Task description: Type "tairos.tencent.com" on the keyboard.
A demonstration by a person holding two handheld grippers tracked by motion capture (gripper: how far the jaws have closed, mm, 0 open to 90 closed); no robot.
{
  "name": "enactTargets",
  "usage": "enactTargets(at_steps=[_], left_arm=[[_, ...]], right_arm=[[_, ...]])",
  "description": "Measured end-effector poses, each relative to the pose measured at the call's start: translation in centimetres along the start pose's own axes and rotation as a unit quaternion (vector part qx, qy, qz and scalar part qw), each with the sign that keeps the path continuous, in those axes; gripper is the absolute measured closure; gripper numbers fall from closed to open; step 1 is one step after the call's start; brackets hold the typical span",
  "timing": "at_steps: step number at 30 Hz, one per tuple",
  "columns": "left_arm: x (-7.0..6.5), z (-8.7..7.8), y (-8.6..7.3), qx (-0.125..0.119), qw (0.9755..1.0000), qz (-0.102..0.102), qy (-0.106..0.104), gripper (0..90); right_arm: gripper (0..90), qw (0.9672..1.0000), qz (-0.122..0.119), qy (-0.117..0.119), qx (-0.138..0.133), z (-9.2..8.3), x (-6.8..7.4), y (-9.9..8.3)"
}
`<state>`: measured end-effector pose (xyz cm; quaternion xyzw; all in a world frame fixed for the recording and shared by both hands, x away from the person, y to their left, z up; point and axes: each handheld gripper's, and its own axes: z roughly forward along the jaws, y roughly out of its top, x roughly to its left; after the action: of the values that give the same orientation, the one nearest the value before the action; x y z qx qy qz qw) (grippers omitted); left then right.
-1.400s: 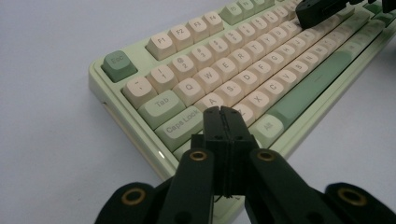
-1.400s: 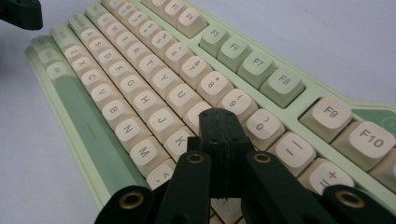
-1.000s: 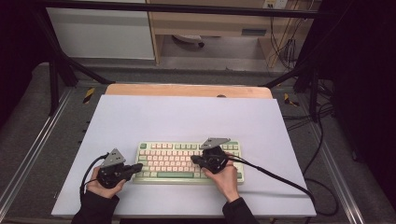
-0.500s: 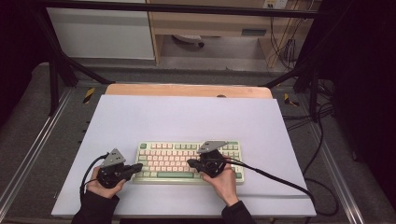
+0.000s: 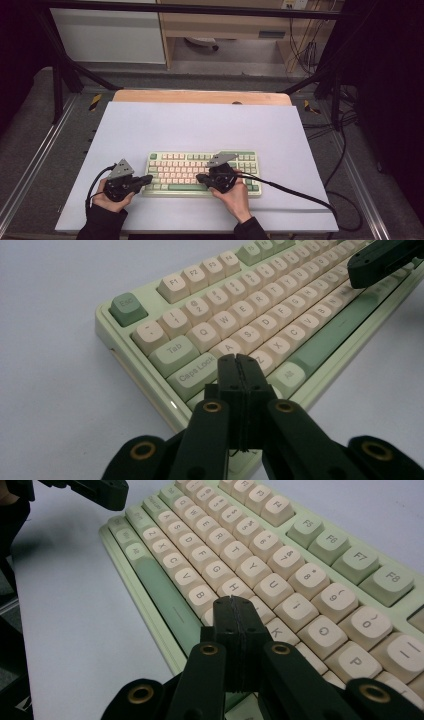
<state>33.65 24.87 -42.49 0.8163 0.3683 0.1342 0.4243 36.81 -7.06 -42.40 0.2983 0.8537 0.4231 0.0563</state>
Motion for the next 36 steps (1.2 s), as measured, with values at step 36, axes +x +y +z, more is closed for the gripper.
enactTargets(at_steps=[36], left_arm=[[0.1, -0.4, 0.1, -0.006, 1.0, 0.0, -0.002, 87.6]], right_arm=[[80.2, 0.9993, 0.002, -0.03, -0.022, -3.2, -1.3, 0.4]])
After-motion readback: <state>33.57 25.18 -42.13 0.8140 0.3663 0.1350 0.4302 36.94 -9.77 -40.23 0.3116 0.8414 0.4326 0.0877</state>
